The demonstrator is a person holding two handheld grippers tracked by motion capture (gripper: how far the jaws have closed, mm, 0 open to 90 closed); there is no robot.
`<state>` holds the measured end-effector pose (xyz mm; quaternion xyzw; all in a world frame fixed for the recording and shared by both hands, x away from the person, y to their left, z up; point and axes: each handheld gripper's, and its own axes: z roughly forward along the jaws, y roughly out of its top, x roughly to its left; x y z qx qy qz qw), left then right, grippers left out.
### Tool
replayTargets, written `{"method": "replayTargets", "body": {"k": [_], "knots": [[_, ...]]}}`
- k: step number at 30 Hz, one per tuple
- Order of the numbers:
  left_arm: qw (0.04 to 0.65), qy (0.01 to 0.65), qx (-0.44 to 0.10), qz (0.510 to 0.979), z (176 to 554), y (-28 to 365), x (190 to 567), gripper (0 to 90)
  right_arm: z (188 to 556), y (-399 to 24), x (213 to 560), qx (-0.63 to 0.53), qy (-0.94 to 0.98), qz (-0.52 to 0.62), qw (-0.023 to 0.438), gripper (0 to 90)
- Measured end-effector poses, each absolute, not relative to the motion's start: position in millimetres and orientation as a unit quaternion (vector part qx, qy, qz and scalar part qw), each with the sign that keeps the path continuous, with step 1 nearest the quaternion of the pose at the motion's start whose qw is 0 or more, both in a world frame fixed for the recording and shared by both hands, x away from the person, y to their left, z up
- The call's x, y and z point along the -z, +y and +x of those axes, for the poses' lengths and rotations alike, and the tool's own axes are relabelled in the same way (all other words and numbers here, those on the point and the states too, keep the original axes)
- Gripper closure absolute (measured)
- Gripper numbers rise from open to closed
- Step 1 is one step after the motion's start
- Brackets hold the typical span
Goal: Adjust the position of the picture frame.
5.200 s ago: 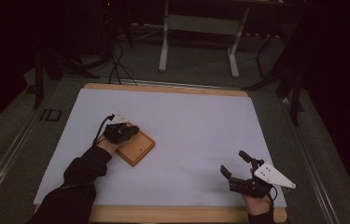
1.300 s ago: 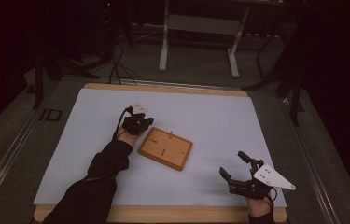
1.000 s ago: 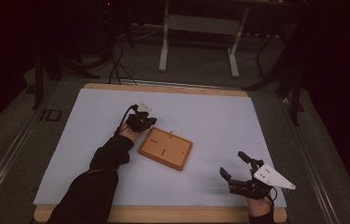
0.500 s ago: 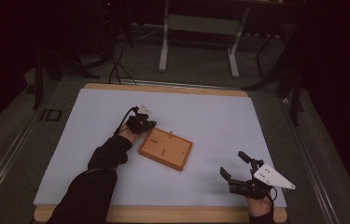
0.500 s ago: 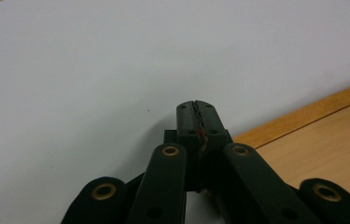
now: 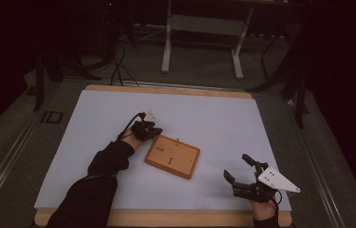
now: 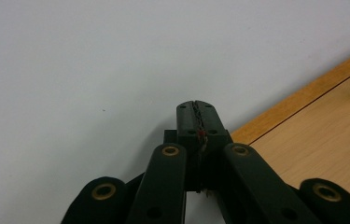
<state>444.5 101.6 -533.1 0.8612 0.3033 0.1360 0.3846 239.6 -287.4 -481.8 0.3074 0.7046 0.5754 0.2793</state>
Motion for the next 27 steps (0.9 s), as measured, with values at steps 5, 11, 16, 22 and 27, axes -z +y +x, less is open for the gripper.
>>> {"method": "replayTargets", "body": {"k": [5, 11, 16, 22, 27], "knots": [[0.417, 0.297, -0.118, 0.850, 449.6, 101.7, 533.8, 90.0, 238.8, -287.3, 481.5, -0.576, 0.704, 0.307, 0.281, 11.5], [0.394, 0.300, -0.111, 0.862, 452.3, 97.3, 532.5, 90.0, 240.1, -288.5, 482.5, -0.575, 0.704, 0.311, 0.277, 11.5], [0.387, 0.300, -0.099, 0.866, 451.0, 103.4, 535.5, 90.0, 239.5, -288.3, 482.2, -0.573, 0.706, 0.311, 0.279, 11.5], [0.389, 0.287, -0.099, 0.870, 438.6, 105.5, 533.8, 90.0, 240.3, -287.6, 482.3, -0.572, 0.706, 0.311, 0.279, 11.5], [0.398, 0.279, -0.094, 0.869, 422.2, 110.5, 534.5, 90.0, 240.0, -287.6, 481.9, -0.573, 0.705, 0.311, 0.280, 11.5]]}}
